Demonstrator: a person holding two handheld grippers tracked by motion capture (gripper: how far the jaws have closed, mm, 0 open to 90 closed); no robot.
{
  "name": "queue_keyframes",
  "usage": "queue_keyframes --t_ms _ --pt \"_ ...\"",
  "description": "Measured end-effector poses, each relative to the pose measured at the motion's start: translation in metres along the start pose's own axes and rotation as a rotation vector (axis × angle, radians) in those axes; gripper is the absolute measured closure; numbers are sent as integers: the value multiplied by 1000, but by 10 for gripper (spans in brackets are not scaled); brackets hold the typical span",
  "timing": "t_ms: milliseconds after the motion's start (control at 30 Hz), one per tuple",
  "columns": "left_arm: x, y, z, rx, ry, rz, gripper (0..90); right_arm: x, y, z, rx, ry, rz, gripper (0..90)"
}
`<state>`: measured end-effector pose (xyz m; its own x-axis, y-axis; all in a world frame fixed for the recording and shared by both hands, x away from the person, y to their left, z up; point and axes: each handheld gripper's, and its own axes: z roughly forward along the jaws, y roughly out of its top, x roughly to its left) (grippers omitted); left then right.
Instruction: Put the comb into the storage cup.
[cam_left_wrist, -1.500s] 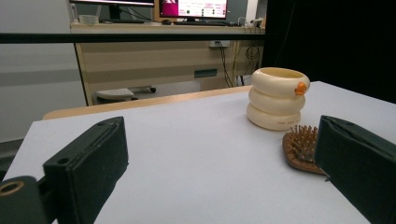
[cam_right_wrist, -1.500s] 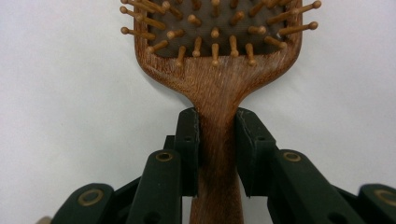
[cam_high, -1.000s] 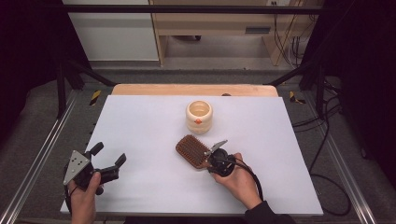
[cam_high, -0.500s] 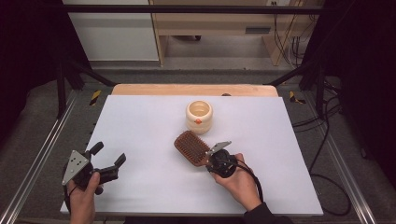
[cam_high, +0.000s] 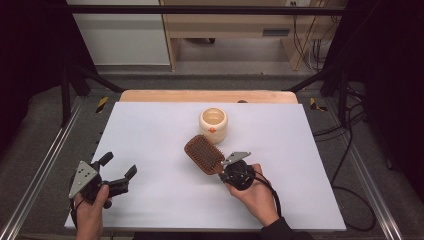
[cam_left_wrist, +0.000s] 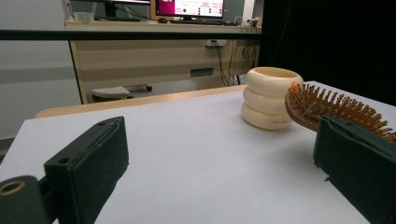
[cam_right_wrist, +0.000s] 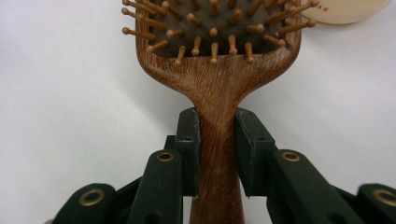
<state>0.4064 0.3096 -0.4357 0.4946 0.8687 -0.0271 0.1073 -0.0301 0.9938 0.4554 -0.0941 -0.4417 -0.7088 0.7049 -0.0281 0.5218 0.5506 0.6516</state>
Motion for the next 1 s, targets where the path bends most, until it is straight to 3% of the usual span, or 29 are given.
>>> queue_keyframes --t_ms 200,533,633,767,800,833,1000 --pt "-3 0 2 4 -10 -1 33 3 1 2 -13 5 -3 729" --pt "-16 1 12 20 -67 15 33 2 1 5 -29 9 4 730" --pt "-24 0 20 19 -93 -23 37 2 3 5 -45 18 14 729" --pt "-40 2 31 25 -155 -41 37 3 3 4 -61 10 11 729" --pt "-44 4 34 18 -172 -64 37 3 3 3 -68 8 13 729" --pt "-47 7 37 5 -193 -93 37 3 3 2 -79 10 19 729" --pt "-63 32 69 -7 -287 -164 37 -2 4 -6 -143 24 54 729"
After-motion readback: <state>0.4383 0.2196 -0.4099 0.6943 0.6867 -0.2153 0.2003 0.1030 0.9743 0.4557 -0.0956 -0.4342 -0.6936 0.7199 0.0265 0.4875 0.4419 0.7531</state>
